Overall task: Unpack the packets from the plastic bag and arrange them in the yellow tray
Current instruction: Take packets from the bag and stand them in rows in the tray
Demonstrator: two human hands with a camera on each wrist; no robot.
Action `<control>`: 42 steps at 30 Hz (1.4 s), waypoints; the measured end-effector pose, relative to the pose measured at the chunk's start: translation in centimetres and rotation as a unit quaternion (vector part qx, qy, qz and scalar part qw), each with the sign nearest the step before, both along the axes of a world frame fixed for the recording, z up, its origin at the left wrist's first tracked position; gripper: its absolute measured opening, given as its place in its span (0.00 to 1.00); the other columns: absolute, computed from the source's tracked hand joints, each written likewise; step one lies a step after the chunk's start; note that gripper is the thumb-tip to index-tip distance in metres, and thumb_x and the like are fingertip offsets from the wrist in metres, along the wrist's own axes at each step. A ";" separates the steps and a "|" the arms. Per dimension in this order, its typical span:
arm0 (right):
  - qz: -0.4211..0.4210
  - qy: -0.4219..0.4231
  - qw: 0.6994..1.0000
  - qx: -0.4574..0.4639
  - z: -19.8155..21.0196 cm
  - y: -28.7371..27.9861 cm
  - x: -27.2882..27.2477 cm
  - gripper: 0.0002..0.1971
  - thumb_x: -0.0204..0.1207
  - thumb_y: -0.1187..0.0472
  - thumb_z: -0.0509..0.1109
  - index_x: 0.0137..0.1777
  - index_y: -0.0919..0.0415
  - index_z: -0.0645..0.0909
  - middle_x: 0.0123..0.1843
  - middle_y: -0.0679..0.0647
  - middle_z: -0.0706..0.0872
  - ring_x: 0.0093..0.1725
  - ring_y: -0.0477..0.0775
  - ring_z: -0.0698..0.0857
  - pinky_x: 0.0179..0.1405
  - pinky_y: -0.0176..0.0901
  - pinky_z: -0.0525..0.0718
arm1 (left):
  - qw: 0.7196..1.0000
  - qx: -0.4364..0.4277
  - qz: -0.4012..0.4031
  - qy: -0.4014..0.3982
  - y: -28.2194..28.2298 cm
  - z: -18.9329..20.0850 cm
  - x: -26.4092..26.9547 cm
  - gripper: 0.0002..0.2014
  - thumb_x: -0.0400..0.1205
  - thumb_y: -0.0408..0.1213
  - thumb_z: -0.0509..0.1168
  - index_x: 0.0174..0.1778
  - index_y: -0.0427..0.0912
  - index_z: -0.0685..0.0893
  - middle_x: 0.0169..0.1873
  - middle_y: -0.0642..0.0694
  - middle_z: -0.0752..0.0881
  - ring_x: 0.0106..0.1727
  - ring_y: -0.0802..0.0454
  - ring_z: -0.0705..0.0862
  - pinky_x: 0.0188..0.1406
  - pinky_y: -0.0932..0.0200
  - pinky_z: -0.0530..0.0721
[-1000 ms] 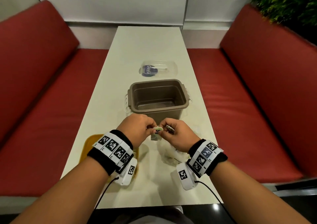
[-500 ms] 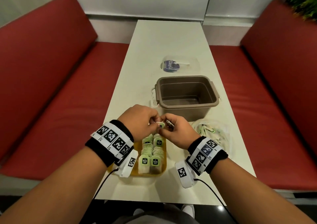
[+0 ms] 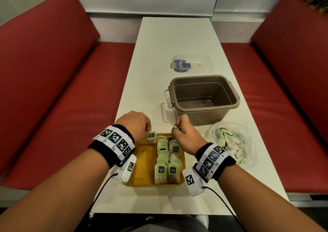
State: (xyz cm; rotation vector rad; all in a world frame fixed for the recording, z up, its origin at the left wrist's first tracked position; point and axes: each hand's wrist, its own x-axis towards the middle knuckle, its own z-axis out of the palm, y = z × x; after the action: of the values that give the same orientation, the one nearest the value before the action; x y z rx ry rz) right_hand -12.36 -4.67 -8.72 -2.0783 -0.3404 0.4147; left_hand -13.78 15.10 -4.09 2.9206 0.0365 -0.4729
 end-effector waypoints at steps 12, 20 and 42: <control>0.007 0.012 0.999 0.043 -0.9 -0.1 0.0 0.05 0.78 0.53 0.66 0.45 0.53 0.77 0.42 0.61 0.87 0.43 0.64 0.87 0.47 0.65 0.87 | 0.997 0.062 0.043 0.013 -1.6 -3.8 1.5 0.05 0.73 0.38 0.69 0.39 0.49 0.90 0.36 0.49 0.88 0.36 0.45 0.86 0.39 0.54 0.88; 0.007 -0.036 0.999 0.016 -0.3 -0.7 0.2 0.03 0.77 0.59 0.76 0.42 0.52 0.86 0.42 0.53 0.90 0.41 0.50 0.85 0.40 0.35 0.82 | 0.993 0.097 0.065 0.023 -2.2 -4.1 0.8 0.05 0.74 0.33 0.67 0.32 0.44 0.81 0.30 0.46 0.82 0.27 0.48 0.79 0.32 0.57 0.82; 0.023 -0.057 0.998 -0.019 0.2 0.4 -0.6 0.04 0.76 0.59 0.77 0.42 0.49 0.86 0.37 0.50 0.89 0.37 0.50 0.87 0.33 0.35 0.81 | 0.988 -0.091 -0.056 -0.115 -1.9 1.6 -1.6 0.05 0.80 0.46 0.69 0.48 0.54 0.88 0.42 0.57 0.89 0.38 0.59 0.81 0.41 0.64 0.74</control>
State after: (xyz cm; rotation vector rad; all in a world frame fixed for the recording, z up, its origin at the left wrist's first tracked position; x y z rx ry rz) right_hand -13.00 -4.28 -8.56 -2.1391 -0.4505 0.3334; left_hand -15.41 13.23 -2.46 2.7857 -0.1928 -0.1426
